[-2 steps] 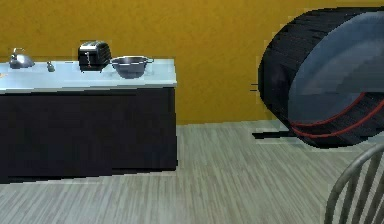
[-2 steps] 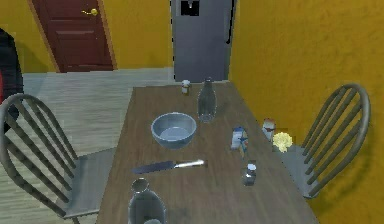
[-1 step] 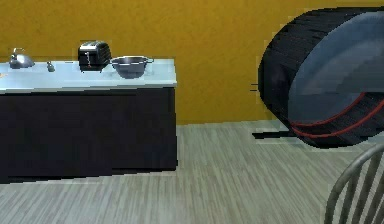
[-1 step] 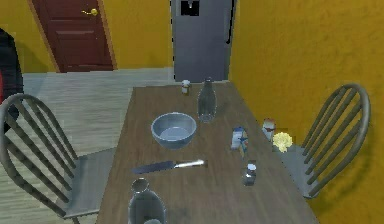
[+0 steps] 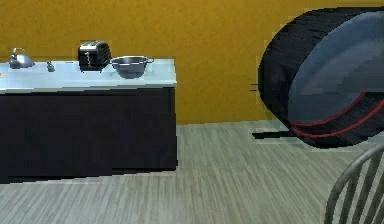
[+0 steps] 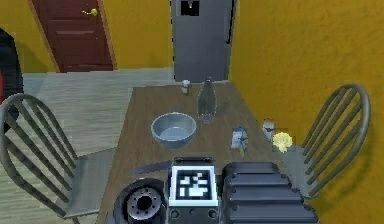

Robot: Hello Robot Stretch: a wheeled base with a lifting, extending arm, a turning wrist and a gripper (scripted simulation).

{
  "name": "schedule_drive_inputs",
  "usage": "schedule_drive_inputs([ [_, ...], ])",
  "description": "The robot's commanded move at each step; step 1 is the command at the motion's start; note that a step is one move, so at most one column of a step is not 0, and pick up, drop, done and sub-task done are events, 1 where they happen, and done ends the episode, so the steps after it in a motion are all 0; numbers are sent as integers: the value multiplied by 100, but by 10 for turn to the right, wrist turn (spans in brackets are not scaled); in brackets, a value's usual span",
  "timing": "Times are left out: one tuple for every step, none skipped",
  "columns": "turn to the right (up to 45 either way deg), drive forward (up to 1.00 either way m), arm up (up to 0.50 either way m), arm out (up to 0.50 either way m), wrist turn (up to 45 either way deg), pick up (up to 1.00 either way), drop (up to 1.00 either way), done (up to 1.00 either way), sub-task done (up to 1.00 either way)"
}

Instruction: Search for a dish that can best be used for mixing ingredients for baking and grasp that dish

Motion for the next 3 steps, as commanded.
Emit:
schedule_drive_inputs([
  [0, 0, 0, 40, 0, 0, 0, 0, 0],
  [0, 0, 0, 0, 450, 0, 0, 0, 0],
  [0, 0, 0, 0, 450, 0, 0, 0, 0],
])
